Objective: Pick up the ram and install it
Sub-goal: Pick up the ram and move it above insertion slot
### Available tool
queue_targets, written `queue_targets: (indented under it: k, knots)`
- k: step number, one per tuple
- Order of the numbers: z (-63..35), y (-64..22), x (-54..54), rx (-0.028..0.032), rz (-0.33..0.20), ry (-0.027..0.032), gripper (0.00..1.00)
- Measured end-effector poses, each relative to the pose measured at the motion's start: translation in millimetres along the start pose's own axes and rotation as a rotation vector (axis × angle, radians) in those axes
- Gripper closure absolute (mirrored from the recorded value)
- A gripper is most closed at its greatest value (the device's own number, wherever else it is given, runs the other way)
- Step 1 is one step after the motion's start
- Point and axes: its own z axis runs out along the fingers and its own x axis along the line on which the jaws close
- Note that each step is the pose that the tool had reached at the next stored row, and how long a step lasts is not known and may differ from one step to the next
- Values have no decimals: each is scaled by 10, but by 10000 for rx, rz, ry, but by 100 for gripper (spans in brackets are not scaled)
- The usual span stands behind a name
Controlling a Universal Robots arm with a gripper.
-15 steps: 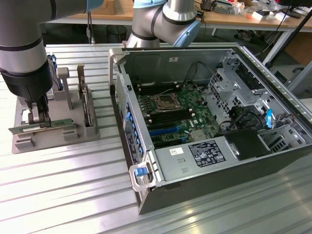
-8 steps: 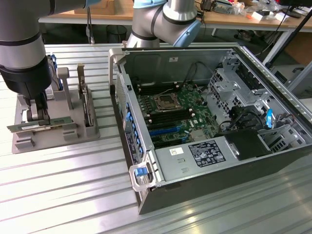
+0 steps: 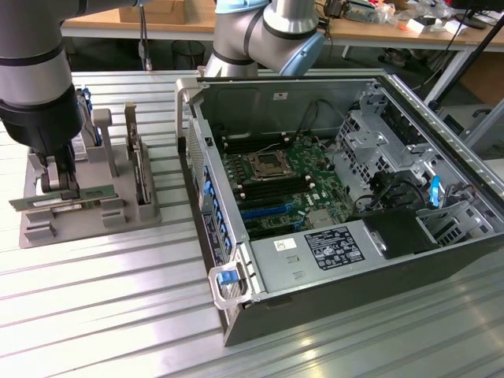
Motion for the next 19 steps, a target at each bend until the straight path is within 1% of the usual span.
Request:
queue_targets:
  k: [19]
  knots:
    - [-110,5,-2,0,0,1,87]
